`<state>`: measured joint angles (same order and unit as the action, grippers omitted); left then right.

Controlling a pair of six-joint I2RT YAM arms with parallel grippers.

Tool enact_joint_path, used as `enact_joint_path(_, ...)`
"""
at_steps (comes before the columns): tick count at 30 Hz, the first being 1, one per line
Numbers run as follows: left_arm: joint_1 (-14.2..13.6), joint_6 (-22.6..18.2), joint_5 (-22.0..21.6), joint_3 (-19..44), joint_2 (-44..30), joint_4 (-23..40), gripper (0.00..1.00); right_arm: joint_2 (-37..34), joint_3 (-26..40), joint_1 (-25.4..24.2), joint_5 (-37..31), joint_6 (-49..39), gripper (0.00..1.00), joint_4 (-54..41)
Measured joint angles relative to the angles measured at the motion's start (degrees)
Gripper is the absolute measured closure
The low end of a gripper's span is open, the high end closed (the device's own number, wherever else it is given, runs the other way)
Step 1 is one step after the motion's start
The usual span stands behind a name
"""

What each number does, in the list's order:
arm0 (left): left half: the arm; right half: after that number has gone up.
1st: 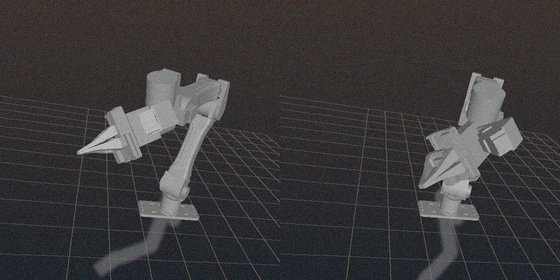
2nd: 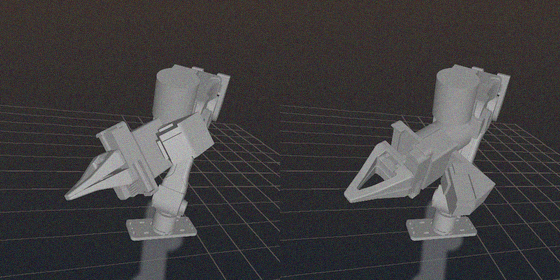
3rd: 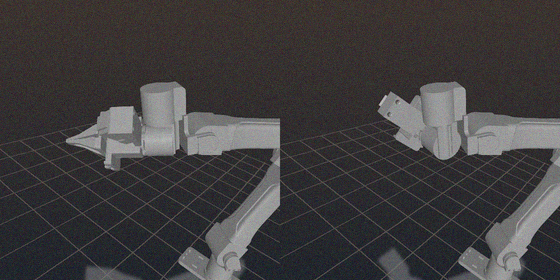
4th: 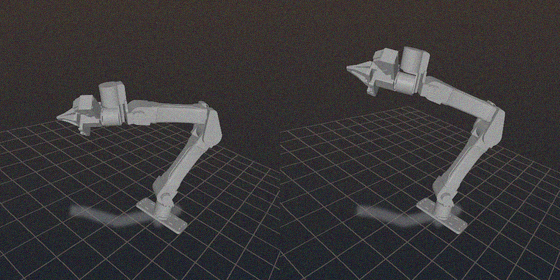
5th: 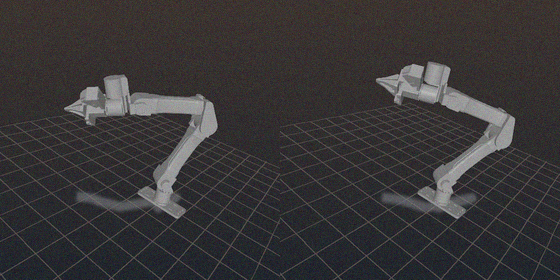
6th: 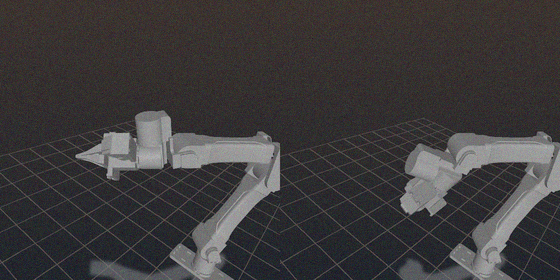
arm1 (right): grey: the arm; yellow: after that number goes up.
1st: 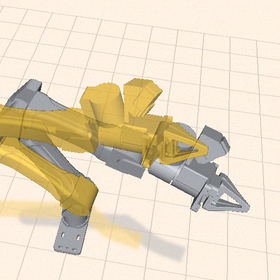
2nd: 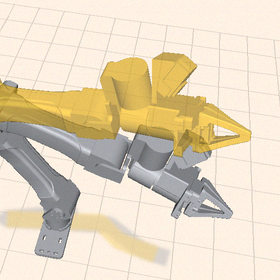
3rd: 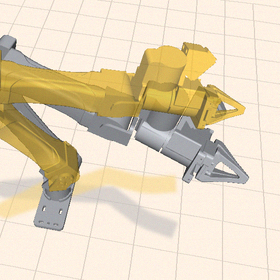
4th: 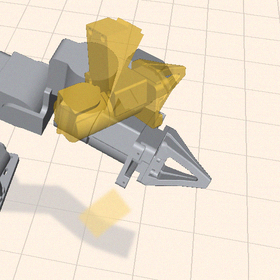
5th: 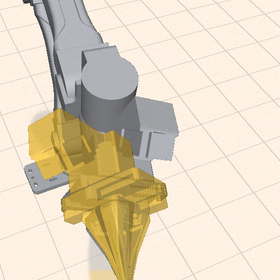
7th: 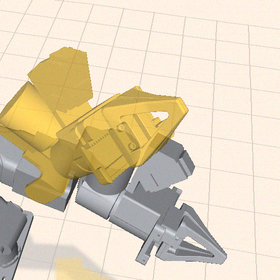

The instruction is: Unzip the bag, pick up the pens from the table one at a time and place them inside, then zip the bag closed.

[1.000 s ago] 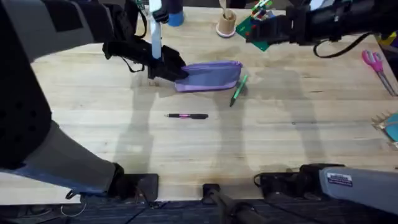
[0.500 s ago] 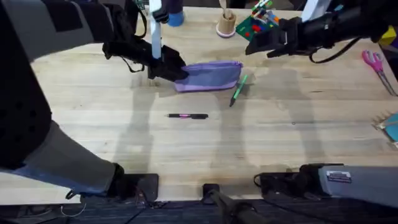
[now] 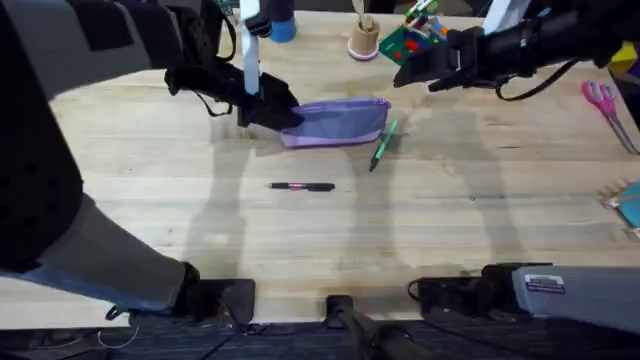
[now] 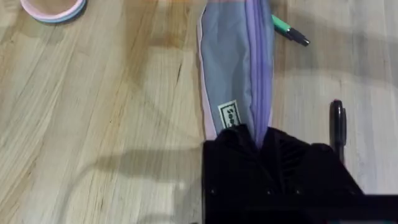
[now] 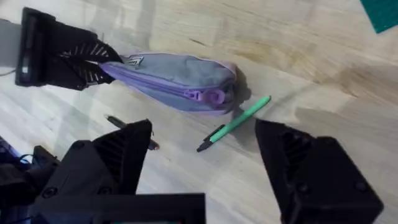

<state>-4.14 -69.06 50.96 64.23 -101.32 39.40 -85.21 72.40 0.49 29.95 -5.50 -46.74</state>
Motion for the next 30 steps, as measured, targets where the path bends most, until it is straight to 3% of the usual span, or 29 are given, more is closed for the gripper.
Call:
enact_joint_path(17, 0.0, 0.0, 0.0, 0.0, 0.0, 0.0, 0.958, -10.2, 0.0, 1.2, 0.5, 3.7, 0.006, 2.9)
enact_joint_path(30, 0.0, 0.0, 0.0, 0.0, 0.0, 0.0, 0.958, -15.2, 0.0, 4.2, 4.5, 5.5, 0.006, 7.7)
